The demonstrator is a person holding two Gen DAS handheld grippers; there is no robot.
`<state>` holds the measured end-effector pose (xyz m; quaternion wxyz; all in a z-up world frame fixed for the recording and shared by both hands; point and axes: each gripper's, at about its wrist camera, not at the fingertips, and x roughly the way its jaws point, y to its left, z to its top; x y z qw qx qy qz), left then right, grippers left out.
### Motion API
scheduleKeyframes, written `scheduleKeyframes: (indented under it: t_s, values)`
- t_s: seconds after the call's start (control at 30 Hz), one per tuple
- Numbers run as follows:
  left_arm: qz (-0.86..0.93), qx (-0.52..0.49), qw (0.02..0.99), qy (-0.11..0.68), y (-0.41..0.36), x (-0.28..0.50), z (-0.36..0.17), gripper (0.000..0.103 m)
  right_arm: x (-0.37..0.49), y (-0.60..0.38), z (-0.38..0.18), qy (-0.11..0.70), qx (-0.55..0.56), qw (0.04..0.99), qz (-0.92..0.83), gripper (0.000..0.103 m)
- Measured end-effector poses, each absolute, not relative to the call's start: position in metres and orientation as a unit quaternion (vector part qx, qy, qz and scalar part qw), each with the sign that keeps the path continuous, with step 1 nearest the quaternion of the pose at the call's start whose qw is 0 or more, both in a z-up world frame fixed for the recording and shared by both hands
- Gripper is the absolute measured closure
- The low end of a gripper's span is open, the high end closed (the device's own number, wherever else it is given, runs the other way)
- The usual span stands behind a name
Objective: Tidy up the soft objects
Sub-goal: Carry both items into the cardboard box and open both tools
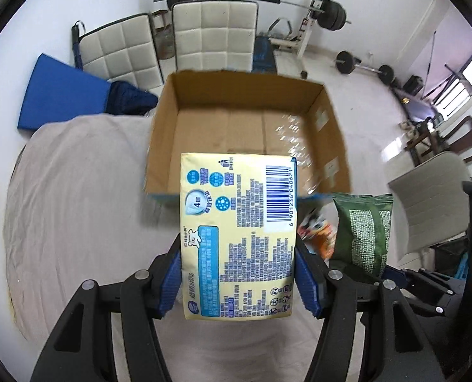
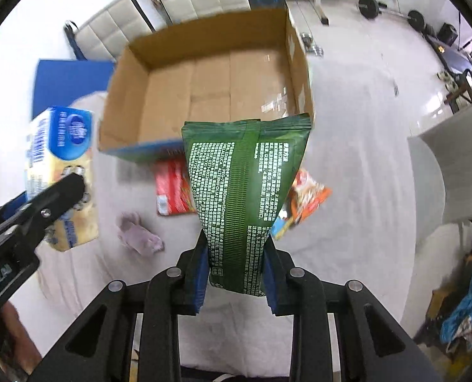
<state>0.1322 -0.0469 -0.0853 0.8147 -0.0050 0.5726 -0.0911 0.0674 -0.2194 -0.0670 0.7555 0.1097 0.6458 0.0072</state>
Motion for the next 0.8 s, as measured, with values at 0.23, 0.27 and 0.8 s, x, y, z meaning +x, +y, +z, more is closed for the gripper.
scheduleKeyframes:
  t_s: [0.23,0.27,0.8]
  values:
    - [-0.096,-0.014,0.824,0.559,-0.049,0.175,-0.071,0.044,0.101,-0.233,-0.031,0.62,0.12,0.775,0.021,0.072]
    - [-0.097,-0.016,0.824,0.558,-0.049,0.184,-0.069,0.044,0.105,-0.231,-0.032,0.618,0.121,0.776,0.022,0.072]
    - [-0.116,-0.068,0.726,0.675,-0.062,0.352,-0.186,0.044,0.293,-0.24,-0.169,0.68,0.112,0.724,0.025,0.072]
